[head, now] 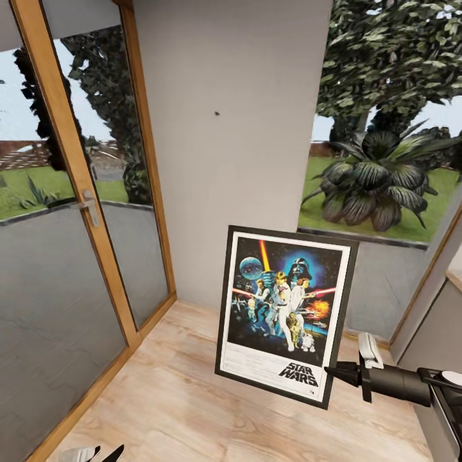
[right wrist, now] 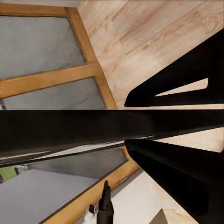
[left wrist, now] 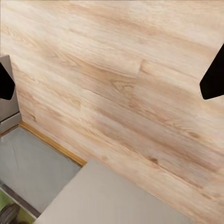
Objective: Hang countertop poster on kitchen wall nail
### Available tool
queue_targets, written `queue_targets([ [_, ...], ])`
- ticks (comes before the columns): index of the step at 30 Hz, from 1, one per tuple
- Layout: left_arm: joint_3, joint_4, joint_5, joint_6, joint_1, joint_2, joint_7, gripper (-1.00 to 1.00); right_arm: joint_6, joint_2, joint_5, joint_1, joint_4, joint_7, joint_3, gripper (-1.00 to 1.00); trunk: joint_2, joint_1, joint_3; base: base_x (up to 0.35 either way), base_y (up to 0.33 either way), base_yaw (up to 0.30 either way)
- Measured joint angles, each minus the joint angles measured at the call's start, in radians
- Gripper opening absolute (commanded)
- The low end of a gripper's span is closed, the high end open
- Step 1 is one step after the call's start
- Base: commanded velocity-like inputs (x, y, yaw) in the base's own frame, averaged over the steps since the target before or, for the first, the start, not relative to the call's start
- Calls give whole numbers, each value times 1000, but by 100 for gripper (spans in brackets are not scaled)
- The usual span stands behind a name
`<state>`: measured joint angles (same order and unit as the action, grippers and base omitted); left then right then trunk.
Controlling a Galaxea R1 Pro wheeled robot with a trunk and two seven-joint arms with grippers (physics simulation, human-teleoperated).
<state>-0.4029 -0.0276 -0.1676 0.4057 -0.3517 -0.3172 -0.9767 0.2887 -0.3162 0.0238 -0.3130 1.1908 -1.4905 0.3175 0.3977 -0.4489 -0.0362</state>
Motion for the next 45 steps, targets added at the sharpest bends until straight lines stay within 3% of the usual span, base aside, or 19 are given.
queue_targets([
  [31,0,0,0,0,0,0,-1,100,0,0,0,1,0,-1,0,-100,0,0,0,222,305,-3],
  [45,0,0,0,0,0,0,-1,100,1,0,0,1,0,-1,0,-100,0,0,8,198,276,-218],
])
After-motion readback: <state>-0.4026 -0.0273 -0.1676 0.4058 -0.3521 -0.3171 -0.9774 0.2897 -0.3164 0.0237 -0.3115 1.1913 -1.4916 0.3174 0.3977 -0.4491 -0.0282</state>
